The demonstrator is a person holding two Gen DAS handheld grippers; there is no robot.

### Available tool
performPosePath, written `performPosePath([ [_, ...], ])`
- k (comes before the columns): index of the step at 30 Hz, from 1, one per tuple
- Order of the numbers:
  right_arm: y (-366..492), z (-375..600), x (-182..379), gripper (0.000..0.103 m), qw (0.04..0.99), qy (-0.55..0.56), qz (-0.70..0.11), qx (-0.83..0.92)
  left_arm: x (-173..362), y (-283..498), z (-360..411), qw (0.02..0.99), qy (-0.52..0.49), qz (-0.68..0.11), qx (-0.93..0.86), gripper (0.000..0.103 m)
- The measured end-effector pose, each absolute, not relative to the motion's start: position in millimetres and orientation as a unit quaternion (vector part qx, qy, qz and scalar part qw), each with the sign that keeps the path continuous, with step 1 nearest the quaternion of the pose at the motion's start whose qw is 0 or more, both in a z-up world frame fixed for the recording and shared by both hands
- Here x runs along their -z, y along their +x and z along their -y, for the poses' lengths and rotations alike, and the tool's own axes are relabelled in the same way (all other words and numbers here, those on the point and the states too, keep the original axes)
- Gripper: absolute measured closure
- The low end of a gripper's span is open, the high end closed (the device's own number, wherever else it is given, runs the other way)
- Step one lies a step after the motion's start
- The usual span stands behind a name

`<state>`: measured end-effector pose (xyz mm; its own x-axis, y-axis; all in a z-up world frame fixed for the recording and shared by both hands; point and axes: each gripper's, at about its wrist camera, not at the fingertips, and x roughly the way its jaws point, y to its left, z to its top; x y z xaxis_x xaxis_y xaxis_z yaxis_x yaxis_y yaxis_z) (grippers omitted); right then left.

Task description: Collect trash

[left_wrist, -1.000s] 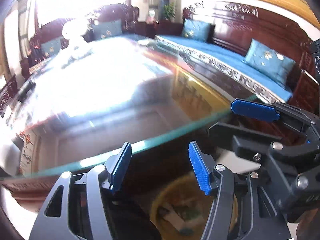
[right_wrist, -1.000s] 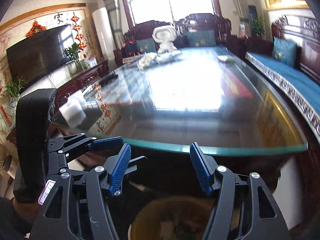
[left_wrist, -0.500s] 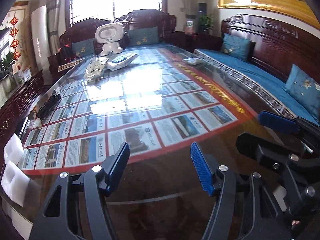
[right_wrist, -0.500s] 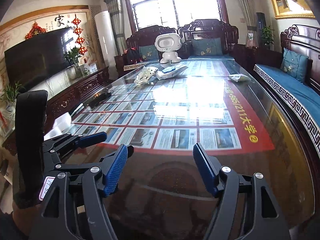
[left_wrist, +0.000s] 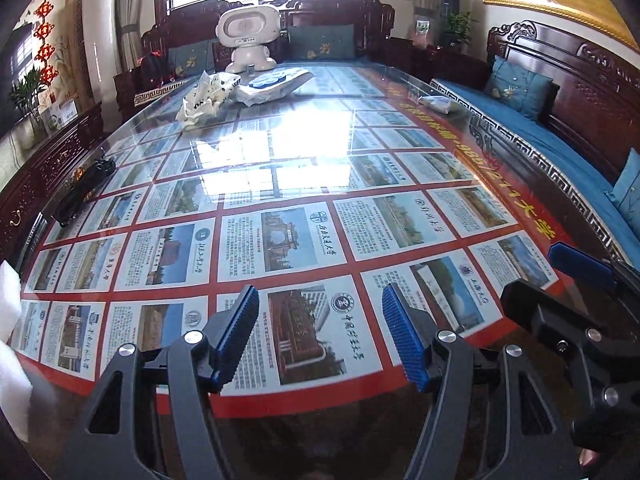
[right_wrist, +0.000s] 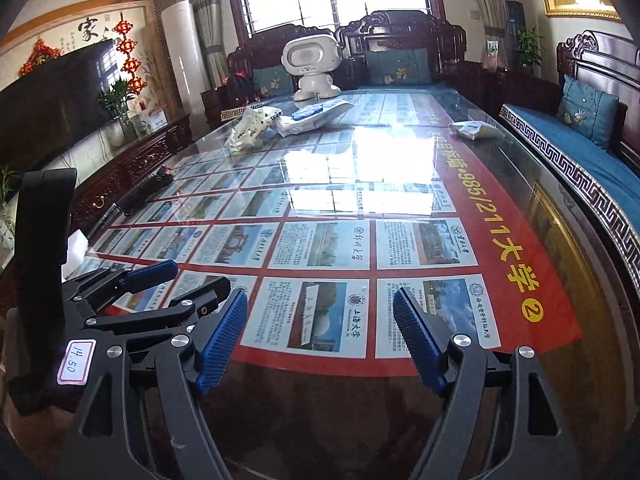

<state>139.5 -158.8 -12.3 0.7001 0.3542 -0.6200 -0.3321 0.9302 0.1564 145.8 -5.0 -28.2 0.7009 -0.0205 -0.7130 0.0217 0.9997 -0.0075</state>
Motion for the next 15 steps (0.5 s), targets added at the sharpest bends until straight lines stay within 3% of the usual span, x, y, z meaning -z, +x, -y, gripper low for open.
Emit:
performPosePath([
  [6, 149, 163, 23, 0.029, 0.917, 0.031, -0.353, -0.184, 32, 158, 0, 0.921, -0.006, -0.39, -0.004, 0.039],
  [15, 158, 168, 24, 0.017, 0.924, 0.018, -0.357, -0.137, 34, 167, 2, 0.917, -0.001, -0.4, -0.015, 0.028],
])
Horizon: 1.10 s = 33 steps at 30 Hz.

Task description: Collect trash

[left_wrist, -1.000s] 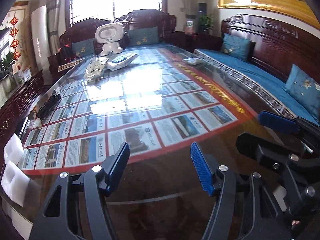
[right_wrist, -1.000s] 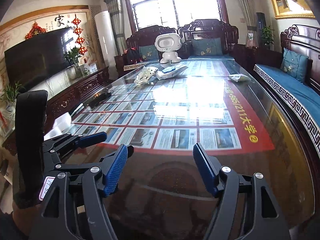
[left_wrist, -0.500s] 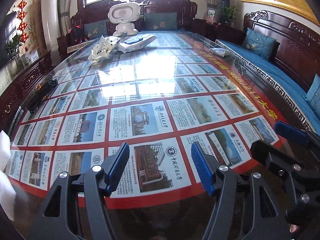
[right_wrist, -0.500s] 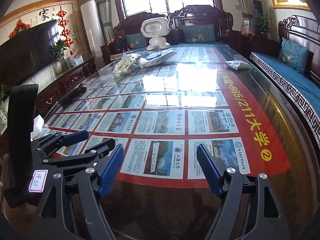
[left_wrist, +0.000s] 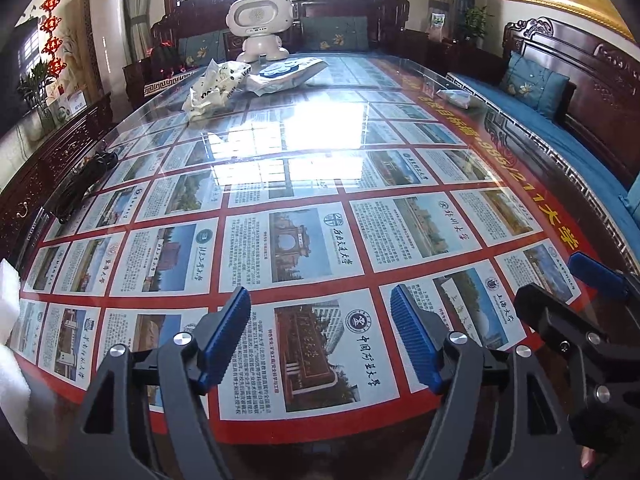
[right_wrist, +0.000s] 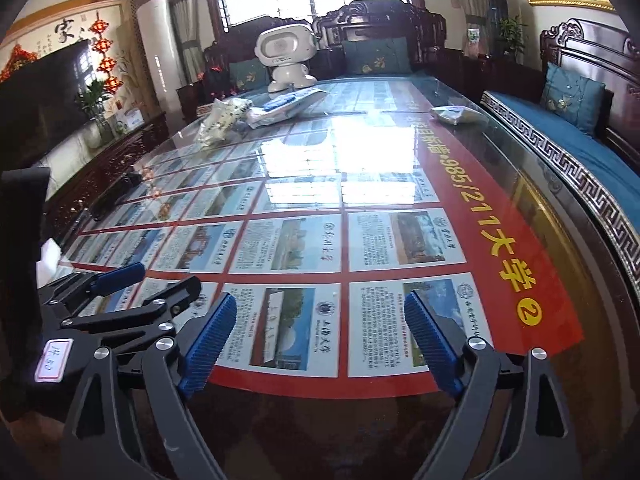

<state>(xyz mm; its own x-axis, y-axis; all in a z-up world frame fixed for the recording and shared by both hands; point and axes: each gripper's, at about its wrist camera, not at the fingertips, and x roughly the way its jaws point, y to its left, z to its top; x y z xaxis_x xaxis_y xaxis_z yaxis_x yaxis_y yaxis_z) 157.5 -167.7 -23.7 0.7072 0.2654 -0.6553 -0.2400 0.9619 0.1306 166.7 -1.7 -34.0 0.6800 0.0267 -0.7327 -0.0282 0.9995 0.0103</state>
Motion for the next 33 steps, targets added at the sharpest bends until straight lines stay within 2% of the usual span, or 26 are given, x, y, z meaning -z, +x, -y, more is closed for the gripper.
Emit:
performPosePath([
  [5, 167, 170, 29, 0.01, 0.92, 0.008, -0.379, -0.104, 38, 175, -1, 0.911, 0.002, -0.411, -0.028, 0.023],
  [7, 171, 170, 31, 0.009, 0.918, 0.005, -0.385, -0.097, 40, 178, -1, 0.908, 0.006, -0.417, -0.03, 0.014],
  [8, 172, 171, 32, 0.009, 0.918, 0.002, -0.386, -0.094, 41, 179, 0, 0.907, 0.007, -0.419, -0.032, 0.013],
  [20, 192, 174, 49, 0.008, 0.895, 0.006, -0.44, -0.068, 50, 189, -9, 0.893, -0.016, -0.448, -0.044, 0.013],
  [25, 194, 174, 50, 0.008, 0.892, 0.004, -0.448, -0.054, 51, 191, -6, 0.891, -0.012, -0.452, -0.045, 0.004],
  [33, 194, 169, 50, 0.008, 0.891, -0.01, -0.453, -0.042, 52, 192, -8, 0.889, -0.015, -0.455, -0.047, 0.003],
])
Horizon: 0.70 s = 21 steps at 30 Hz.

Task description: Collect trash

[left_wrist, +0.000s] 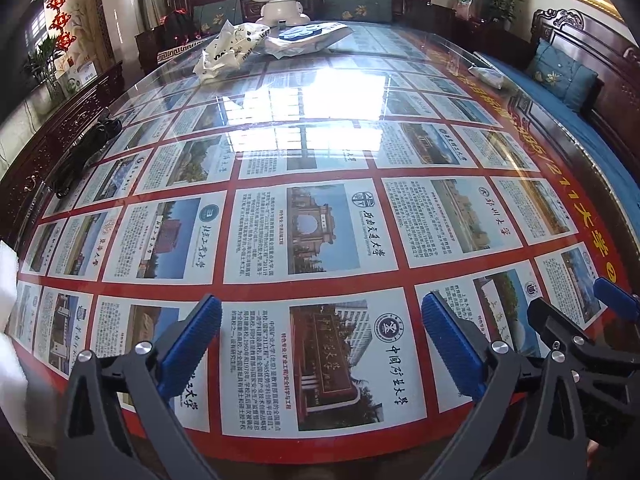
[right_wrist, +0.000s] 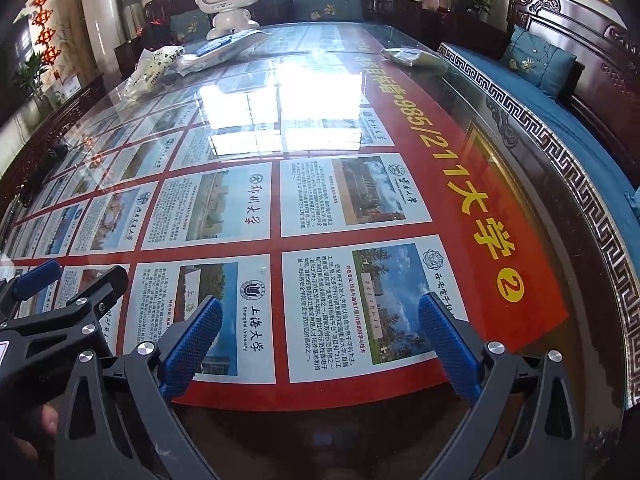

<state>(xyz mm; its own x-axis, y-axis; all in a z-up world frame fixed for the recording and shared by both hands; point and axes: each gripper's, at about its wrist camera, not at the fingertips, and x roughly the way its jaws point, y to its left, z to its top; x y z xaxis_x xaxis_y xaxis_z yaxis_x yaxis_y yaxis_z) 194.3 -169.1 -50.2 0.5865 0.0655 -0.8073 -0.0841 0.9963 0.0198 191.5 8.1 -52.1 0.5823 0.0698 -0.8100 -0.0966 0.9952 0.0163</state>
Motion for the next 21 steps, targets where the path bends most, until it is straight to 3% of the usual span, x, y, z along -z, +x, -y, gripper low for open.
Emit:
performPosePath([
  [21, 194.6, 169.3, 50.3, 0.008, 0.89, -0.01, -0.453, -0.042, 53.6, 192.3, -9.0, 0.889, -0.016, -0.455, -0.047, 0.003],
])
